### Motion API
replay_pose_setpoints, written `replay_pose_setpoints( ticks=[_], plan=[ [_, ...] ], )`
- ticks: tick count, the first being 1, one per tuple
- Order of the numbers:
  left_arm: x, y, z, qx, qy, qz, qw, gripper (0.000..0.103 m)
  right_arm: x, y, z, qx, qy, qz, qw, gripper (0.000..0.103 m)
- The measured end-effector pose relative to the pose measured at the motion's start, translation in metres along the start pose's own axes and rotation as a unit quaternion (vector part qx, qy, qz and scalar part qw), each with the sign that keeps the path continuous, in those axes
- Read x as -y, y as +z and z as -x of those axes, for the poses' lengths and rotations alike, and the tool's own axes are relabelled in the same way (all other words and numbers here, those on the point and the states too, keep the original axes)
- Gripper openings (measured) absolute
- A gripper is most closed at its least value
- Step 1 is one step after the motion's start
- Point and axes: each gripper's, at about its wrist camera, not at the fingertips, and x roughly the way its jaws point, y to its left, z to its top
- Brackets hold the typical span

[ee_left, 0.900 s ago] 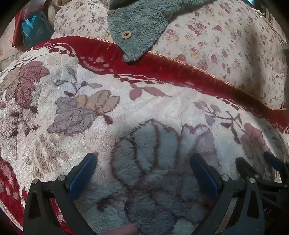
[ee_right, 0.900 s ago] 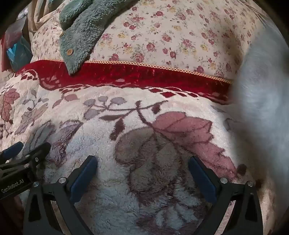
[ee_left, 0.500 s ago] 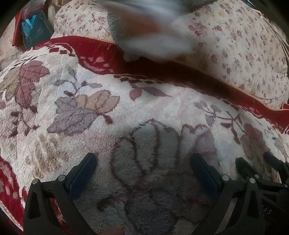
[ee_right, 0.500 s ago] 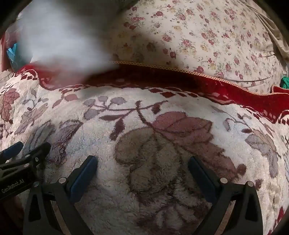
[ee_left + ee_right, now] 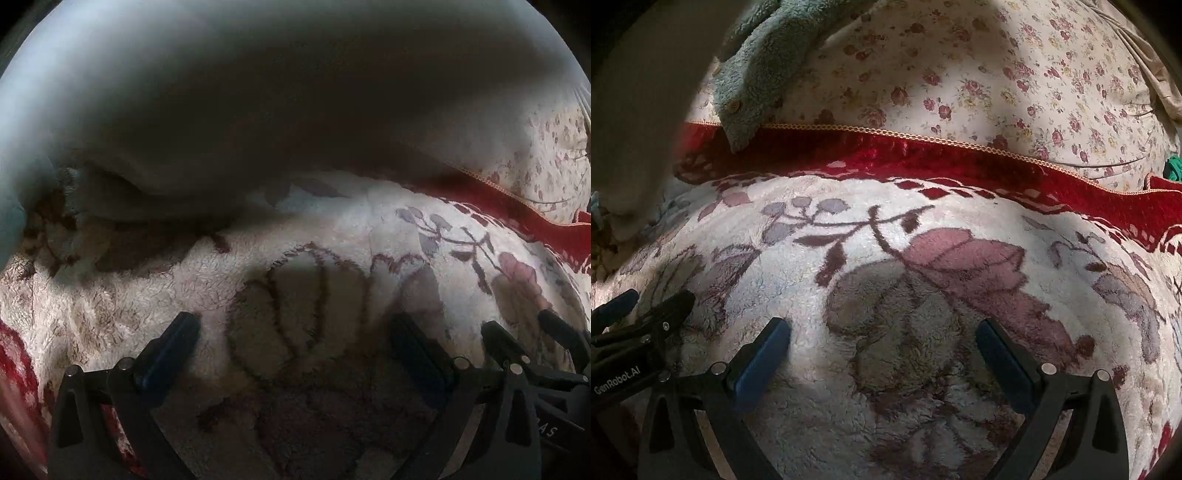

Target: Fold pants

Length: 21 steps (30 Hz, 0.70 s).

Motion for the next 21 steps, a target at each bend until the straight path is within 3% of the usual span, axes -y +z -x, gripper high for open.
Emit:
replay_pose_setpoints(
  ticks=[21],
  plan=[
    [0.0008,-0.0009,-0.0008,0.001,0.000,0.000,1.0000,0.103,0.0010,-0.0004,0.0006,0.000,0.000,0.000,1.000,0.103]
  ],
)
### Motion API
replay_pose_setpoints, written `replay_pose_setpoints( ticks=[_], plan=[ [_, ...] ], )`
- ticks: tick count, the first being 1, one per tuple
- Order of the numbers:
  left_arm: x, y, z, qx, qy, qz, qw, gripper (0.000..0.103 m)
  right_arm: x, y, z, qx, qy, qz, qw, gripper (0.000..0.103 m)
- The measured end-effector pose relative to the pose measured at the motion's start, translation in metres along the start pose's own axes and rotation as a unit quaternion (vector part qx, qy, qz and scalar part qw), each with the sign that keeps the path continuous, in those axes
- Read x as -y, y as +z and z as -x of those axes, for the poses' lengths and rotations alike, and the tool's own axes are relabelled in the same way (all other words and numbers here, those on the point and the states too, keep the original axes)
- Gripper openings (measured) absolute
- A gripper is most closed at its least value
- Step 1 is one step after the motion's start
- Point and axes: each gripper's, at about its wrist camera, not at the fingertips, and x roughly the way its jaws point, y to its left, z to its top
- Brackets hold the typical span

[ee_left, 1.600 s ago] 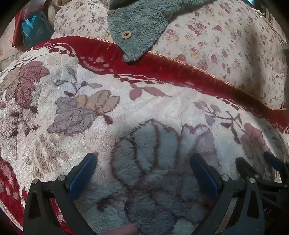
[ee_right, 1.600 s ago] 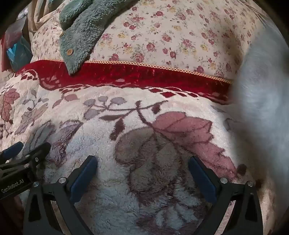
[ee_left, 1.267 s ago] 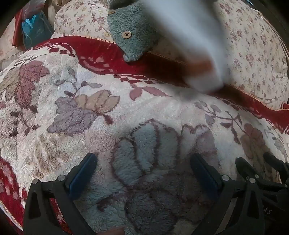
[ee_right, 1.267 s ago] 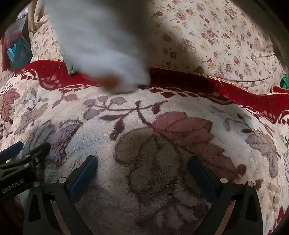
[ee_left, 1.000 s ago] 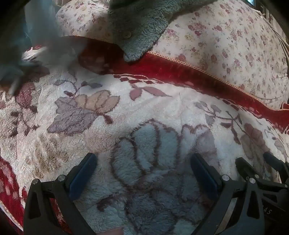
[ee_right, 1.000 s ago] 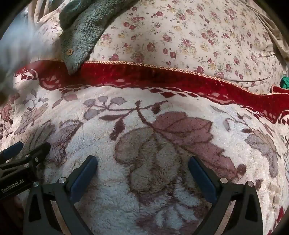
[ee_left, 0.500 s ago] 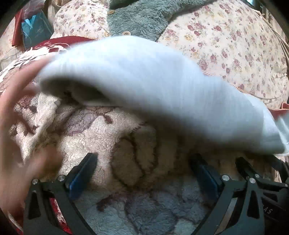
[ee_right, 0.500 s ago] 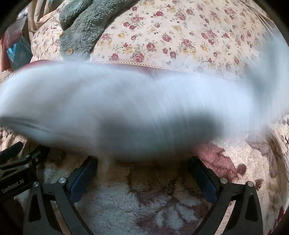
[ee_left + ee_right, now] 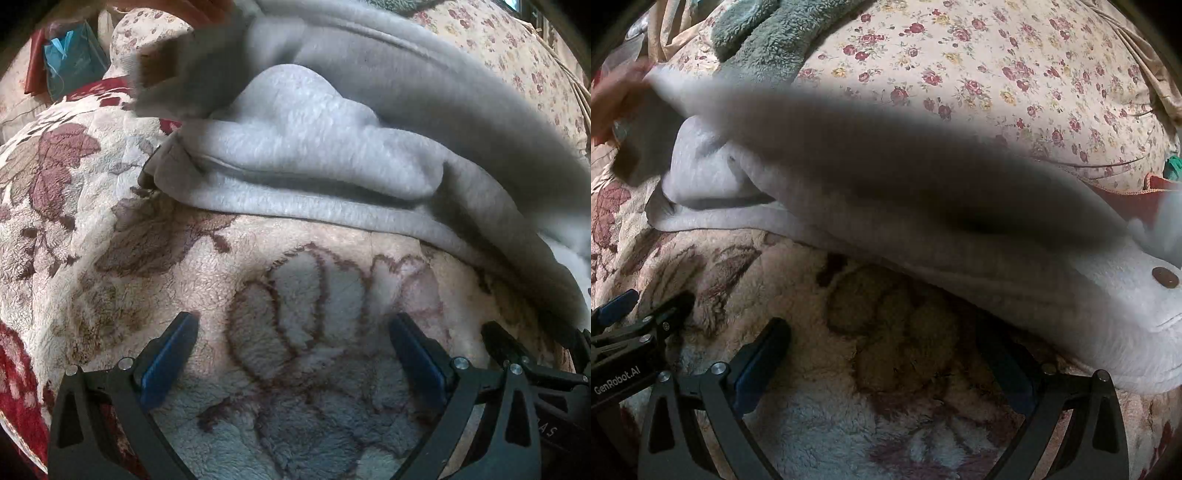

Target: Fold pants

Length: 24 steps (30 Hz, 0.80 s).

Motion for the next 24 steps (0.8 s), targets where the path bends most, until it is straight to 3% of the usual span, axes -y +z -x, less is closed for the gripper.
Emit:
replay_pose_setpoints(
  ticks=[24],
  plan=[
    [-0.0008,-0.0007,0.0004,0.000,0.000,0.000,1.0000,0.103,0.0010,0.0007,0.0008,0.000,0.000,0.000,1.000,0.103]
  ],
)
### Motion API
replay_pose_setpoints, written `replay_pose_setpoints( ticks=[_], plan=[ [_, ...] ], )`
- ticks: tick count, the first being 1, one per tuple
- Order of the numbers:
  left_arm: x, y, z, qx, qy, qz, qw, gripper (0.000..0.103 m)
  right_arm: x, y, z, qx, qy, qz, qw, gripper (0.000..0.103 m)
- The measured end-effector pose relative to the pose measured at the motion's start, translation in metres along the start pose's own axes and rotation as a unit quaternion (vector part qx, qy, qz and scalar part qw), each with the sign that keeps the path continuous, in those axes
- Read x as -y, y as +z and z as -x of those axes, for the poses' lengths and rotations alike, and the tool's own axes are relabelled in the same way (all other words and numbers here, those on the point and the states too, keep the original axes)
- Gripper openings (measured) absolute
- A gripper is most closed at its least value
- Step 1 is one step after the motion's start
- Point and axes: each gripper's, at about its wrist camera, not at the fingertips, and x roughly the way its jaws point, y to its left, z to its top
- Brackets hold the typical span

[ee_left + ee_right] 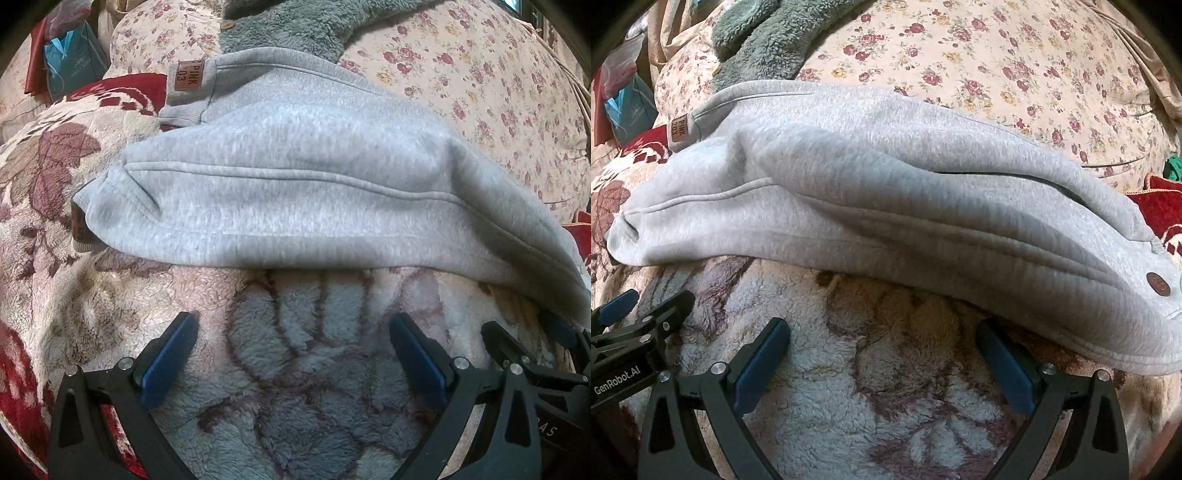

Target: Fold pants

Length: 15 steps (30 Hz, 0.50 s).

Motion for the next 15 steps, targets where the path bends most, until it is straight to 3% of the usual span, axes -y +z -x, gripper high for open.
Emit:
replay_pose_setpoints(
  ticks=[15],
  plan=[
    [0.0034,0.0013,-0.0004,-0.003,0.008,-0.006,0.9999,0.103,-0.0009,-0.0004,0.0005,-0.001,-0.003,0.003,1.000,0.103]
  ],
)
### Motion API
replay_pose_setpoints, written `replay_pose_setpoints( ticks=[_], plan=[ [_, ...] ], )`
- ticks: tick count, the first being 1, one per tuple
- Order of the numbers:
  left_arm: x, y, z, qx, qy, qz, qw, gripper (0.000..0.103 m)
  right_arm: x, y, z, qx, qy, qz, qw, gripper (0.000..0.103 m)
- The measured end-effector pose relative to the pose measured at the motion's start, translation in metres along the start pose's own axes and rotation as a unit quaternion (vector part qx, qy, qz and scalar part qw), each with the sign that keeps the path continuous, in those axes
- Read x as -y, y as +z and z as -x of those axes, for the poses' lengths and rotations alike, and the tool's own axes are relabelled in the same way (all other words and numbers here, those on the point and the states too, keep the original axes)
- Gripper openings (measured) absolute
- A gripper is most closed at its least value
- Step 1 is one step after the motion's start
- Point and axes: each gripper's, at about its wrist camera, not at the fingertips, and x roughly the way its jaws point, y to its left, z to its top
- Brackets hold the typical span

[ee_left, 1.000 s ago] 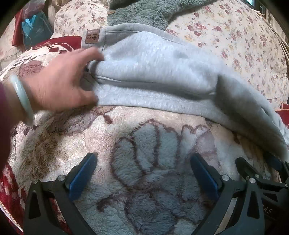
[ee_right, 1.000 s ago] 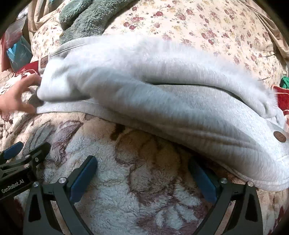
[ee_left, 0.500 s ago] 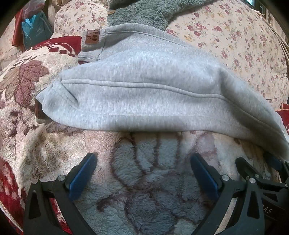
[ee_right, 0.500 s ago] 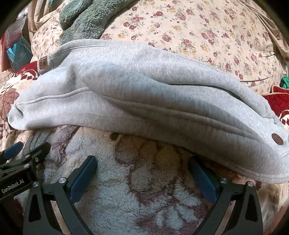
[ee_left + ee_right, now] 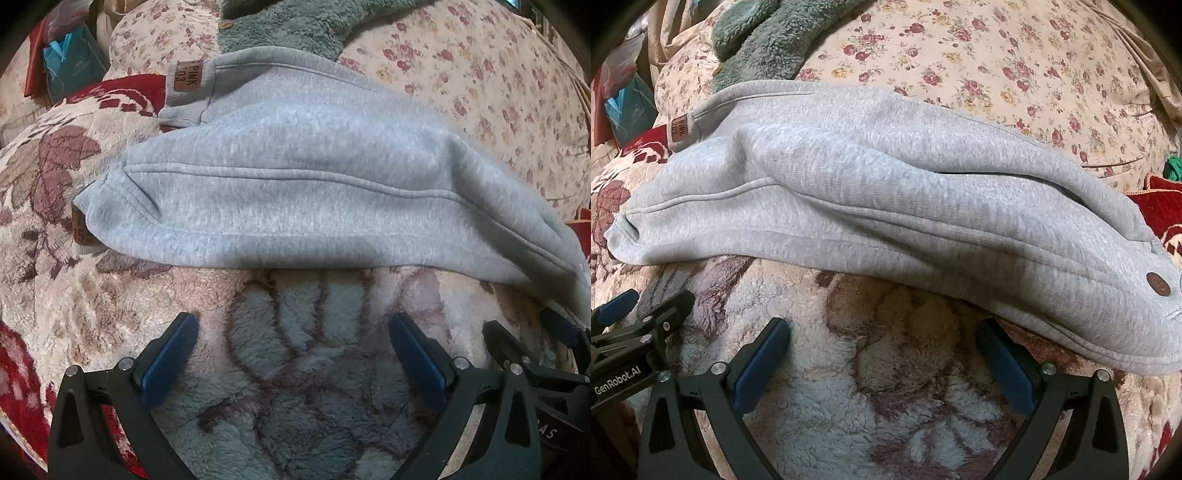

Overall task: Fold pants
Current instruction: 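Move both grippers toward the cuff end of the grey sweatpants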

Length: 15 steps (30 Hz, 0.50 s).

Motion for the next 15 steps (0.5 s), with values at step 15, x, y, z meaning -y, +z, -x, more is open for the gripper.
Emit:
replay_pose_setpoints(
  ticks=[15],
  plan=[
    [0.010,0.000,0.052,0.030,0.031,0.011,0.9990,0.103,0.017,-0.001,0.036,-0.004,0.060,0.023,0.998,0.103]
  ],
)
